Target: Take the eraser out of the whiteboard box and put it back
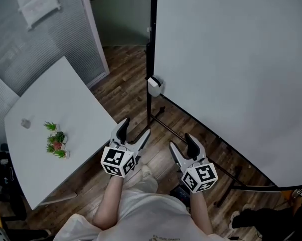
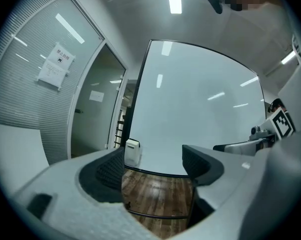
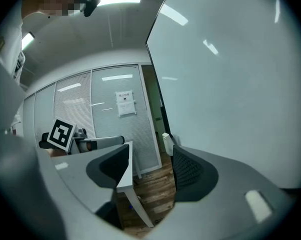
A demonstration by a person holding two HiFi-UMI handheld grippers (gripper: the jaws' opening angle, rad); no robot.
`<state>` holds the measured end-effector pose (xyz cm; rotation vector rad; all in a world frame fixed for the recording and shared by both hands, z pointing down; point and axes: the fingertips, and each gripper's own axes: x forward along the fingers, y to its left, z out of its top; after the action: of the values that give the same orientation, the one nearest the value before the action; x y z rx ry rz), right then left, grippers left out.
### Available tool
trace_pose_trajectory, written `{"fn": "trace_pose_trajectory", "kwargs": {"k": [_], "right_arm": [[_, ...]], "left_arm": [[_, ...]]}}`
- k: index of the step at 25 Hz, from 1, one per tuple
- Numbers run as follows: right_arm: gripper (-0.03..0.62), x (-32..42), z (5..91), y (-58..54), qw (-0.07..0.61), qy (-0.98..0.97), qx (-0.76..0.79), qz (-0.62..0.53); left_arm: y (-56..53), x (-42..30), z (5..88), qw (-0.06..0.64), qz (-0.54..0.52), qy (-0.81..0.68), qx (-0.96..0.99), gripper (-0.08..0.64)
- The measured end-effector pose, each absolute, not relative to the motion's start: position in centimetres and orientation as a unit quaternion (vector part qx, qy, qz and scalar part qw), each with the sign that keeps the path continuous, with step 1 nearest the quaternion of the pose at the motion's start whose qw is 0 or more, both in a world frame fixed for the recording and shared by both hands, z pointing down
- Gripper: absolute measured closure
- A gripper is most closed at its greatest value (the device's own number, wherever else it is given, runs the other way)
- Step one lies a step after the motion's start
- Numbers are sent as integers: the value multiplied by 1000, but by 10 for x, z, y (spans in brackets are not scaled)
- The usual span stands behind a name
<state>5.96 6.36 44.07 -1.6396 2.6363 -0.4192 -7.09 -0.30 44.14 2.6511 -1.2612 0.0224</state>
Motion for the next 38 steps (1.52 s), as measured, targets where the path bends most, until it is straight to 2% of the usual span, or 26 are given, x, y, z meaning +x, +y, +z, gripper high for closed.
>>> {"fn": "trace_pose_trajectory", "kwargs": {"k": [18, 38], "right_arm": [[318, 64, 447, -80, 4, 845, -515, -148], [318, 63, 439, -124, 8, 856, -497, -141]], "left_arm": [[-146, -55, 447, 110, 13, -423, 899, 209], [-186, -45, 449, 105, 18, -413, 905, 213]]}}
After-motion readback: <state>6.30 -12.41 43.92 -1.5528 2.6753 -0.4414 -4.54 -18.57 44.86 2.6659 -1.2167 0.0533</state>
